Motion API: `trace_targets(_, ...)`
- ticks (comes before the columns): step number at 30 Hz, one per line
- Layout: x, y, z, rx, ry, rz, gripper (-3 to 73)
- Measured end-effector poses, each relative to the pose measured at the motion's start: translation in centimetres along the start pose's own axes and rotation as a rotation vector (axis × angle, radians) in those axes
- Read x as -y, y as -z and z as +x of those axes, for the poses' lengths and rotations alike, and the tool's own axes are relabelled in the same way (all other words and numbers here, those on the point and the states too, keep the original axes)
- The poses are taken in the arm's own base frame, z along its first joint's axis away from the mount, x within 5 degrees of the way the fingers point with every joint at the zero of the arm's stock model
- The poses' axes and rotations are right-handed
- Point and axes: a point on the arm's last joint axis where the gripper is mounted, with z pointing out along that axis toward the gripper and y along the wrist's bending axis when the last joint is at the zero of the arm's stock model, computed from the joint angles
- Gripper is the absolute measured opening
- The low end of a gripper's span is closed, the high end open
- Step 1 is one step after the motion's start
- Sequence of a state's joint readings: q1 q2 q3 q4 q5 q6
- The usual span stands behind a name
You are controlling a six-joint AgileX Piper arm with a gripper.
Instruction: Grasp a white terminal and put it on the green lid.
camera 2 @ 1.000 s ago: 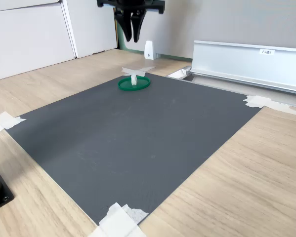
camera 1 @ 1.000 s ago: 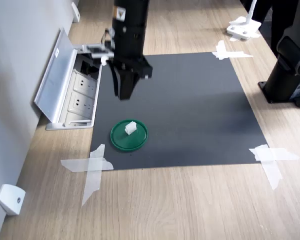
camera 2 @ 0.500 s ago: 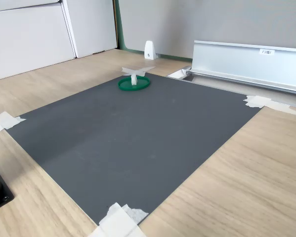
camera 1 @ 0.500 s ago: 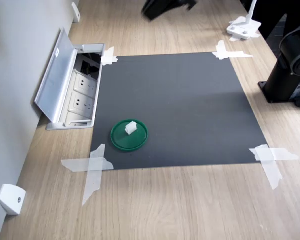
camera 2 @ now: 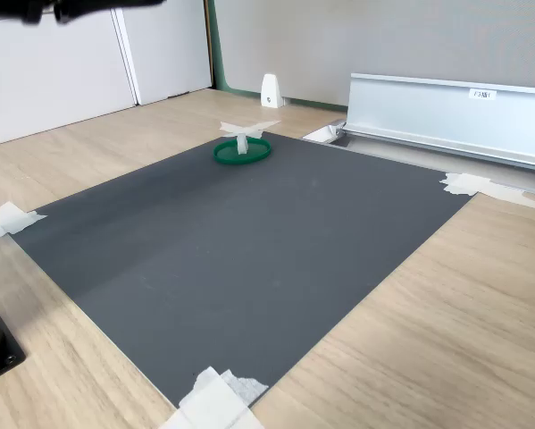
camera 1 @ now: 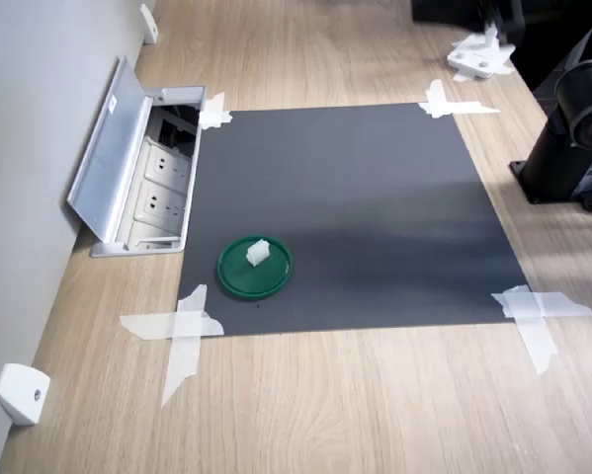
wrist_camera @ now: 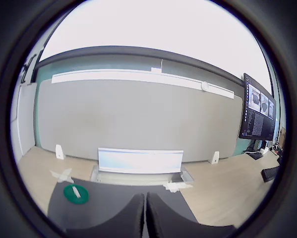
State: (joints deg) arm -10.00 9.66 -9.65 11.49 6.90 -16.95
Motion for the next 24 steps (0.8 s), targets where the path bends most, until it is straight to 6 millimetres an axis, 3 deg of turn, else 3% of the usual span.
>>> trace_targets(4,-0.2,0.2,3.2,-0.062,0.030,0.001,-0.6)
trace_targets(7,-0.3,0.2,4.5,-0.103,-0.002,0.002,-0.6)
trace_targets(24,-0.2,0.2,4.6,-0.110,-0.039,0.018,-0.6)
